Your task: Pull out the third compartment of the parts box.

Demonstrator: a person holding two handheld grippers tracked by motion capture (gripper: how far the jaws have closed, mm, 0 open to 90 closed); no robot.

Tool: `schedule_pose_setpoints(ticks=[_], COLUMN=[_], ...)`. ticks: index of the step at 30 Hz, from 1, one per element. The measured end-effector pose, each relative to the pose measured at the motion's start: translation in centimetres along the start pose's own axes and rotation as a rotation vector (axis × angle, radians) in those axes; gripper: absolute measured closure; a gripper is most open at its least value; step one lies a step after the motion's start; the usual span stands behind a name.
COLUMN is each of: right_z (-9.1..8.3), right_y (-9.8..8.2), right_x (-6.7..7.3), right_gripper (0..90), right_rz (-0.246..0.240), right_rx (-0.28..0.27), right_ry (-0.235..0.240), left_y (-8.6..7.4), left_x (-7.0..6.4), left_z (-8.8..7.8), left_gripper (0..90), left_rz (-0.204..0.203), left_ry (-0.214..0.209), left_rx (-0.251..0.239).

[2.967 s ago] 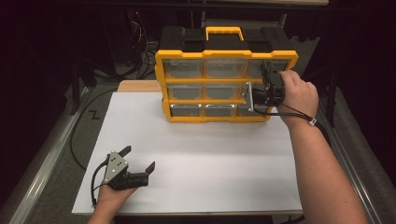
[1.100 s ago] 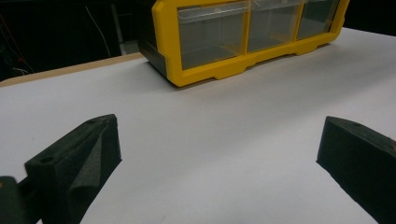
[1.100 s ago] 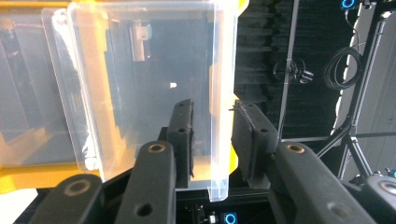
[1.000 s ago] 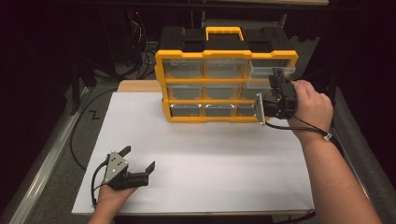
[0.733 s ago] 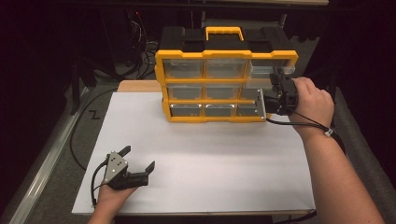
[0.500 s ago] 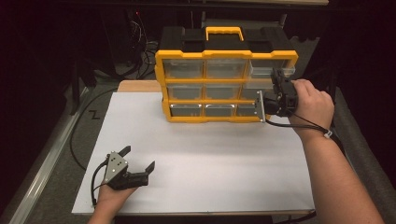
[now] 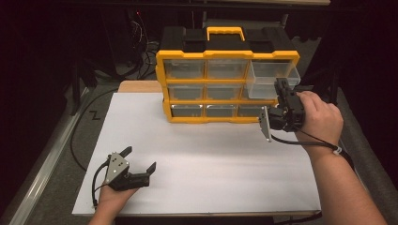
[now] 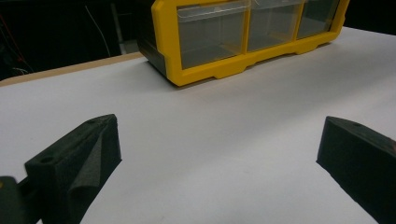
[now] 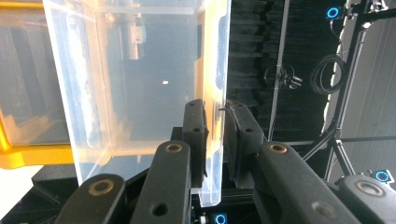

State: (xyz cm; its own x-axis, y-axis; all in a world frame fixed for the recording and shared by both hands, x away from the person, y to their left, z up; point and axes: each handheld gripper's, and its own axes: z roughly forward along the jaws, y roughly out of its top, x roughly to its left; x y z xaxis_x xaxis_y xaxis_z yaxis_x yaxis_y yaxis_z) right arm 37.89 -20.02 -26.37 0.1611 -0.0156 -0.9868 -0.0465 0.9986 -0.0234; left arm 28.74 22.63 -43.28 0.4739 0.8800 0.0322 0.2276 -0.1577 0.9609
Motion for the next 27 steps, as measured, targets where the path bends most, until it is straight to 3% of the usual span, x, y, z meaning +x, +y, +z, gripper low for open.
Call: schedule_pose_setpoints(ticks=[22, 27], right_z=[-0.68, -1.13], right_y=[-0.02, 0.17], right_x=[0.6, 0.34], right_gripper=[80.5, 71.0], right_rz=[0.029, 0.05], right_rx=[-0.008, -0.01], right_ry=[-0.021, 0.006], left_y=[-0.1, -0.07], left_x=[0.11, 0.1], left_z=[0.11, 0.03], left_gripper=[0.6, 0.6], left_rz=[-0.006, -0.005], left_ry=[0.002, 0.002], left_rx=[0.009, 0.006])
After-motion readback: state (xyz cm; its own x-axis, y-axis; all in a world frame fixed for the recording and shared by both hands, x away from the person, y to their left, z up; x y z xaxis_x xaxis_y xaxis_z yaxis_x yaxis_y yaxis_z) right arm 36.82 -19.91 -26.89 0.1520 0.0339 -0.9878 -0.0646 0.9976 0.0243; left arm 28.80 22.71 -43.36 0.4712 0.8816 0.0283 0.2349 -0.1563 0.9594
